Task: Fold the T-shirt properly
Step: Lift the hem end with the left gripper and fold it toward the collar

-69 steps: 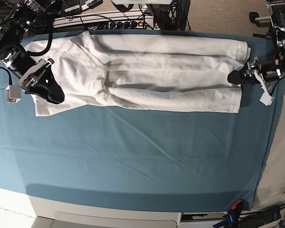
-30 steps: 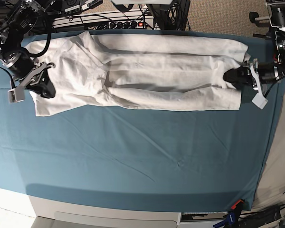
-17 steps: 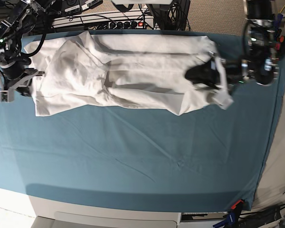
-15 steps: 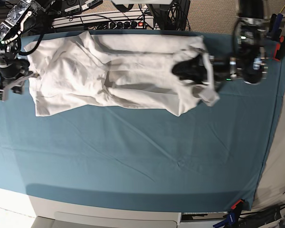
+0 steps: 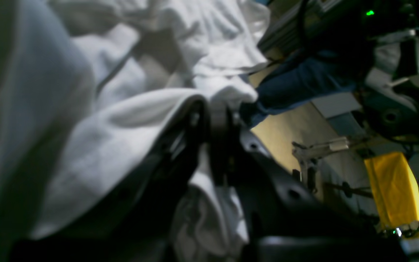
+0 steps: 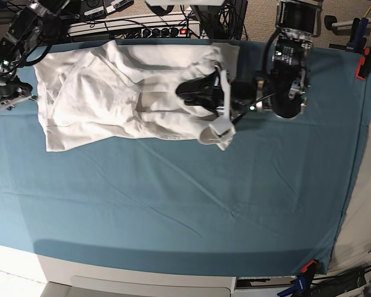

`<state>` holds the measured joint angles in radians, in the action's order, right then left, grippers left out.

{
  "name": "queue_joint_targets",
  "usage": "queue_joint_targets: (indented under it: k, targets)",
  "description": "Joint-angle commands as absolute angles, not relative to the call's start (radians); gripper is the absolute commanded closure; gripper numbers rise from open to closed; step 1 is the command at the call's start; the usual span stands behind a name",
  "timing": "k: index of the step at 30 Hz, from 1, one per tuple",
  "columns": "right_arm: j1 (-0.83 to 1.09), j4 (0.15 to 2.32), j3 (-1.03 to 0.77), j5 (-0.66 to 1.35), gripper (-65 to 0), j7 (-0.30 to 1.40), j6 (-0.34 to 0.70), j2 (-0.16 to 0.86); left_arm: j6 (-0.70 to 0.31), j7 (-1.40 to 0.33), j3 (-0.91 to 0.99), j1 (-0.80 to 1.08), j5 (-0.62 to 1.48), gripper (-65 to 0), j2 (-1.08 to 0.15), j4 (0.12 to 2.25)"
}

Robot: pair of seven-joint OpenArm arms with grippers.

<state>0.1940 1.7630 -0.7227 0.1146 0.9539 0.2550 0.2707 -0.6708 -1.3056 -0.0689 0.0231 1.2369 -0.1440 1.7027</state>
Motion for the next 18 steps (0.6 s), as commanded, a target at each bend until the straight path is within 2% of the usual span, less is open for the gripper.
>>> queue_joint_targets:
  k: [1, 6, 18]
  targets:
    - [0.185, 1.746, -0.728, 0.115, -9.3, 0.926, 0.243, 0.305, -0.675, -1.281, -0.080, 0.002, 1.261, 0.0, -0.130, 1.721]
    - [0.180, 1.636, -0.728, 0.120, -9.3, 0.922, 0.226, 0.357, -0.674, -1.240, -0.129, -0.025, 1.196, 0.0, -0.093, 1.721]
    - [0.179, 1.635, -0.728, 0.176, -9.2, 0.924, 0.228, 0.366, -0.671, -1.150, -0.271, -0.033, 1.024, 0.0, -0.020, 1.719]
